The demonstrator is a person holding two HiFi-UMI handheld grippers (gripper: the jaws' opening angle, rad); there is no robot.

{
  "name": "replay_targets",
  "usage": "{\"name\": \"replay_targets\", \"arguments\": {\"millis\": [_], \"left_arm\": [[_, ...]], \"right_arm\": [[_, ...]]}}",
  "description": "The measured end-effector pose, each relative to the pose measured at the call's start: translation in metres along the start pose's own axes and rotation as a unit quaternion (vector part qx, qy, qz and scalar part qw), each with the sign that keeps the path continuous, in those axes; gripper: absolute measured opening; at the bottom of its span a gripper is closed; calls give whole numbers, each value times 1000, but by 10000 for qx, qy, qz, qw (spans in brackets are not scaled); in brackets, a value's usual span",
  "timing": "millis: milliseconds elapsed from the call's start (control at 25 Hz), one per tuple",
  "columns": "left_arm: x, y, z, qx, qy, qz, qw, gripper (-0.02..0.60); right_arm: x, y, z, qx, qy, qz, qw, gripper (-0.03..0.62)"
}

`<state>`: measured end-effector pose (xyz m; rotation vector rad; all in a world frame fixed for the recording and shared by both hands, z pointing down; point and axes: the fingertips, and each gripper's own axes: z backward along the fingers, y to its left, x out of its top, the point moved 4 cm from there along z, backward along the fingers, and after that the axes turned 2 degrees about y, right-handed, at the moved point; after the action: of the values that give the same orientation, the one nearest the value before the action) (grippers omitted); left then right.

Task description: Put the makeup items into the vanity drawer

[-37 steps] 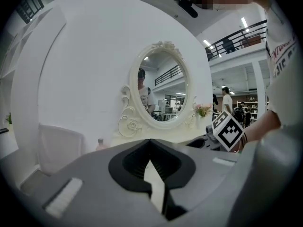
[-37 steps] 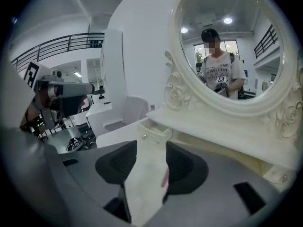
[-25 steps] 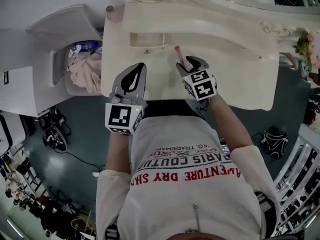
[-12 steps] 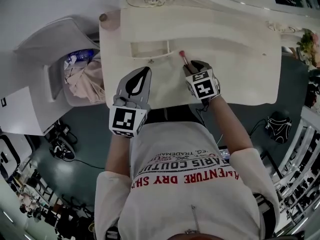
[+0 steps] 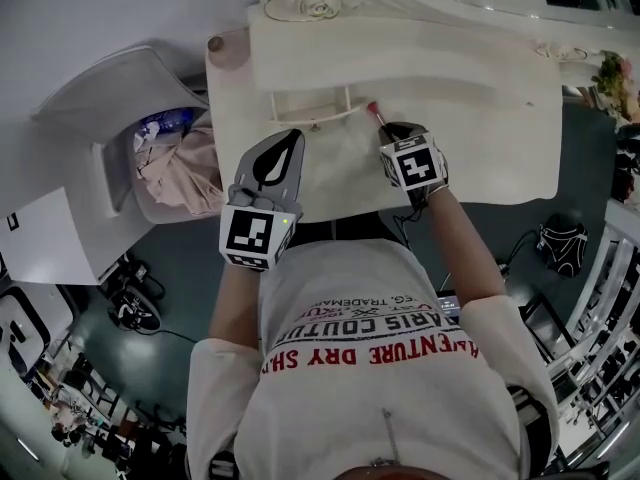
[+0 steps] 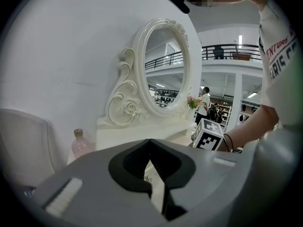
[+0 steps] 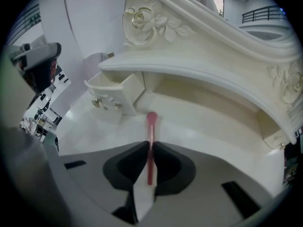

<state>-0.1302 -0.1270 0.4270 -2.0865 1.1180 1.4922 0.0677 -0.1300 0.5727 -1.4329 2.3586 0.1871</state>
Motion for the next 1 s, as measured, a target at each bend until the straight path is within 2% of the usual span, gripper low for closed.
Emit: {"name": "replay_targets", "arguments": {"millis": [200, 440, 680, 1000], "left_arm": [[9, 12, 10, 66, -103, -60, 9999, 9], [23, 25, 29, 341, -274, -104, 9990, 9], [30, 35, 51, 782, -380, -108, 9962, 9], [25, 36, 78, 1221, -501, 55, 9912, 9]], "right_arm": [[27, 10, 27, -62, -422, 357, 9985, 48], [64, 32, 59, 182, -812, 889, 9926, 48], [96, 68, 54, 659, -985, 1800, 9765, 48], [123, 104, 31, 1191, -718, 2771, 9507, 48]]}}
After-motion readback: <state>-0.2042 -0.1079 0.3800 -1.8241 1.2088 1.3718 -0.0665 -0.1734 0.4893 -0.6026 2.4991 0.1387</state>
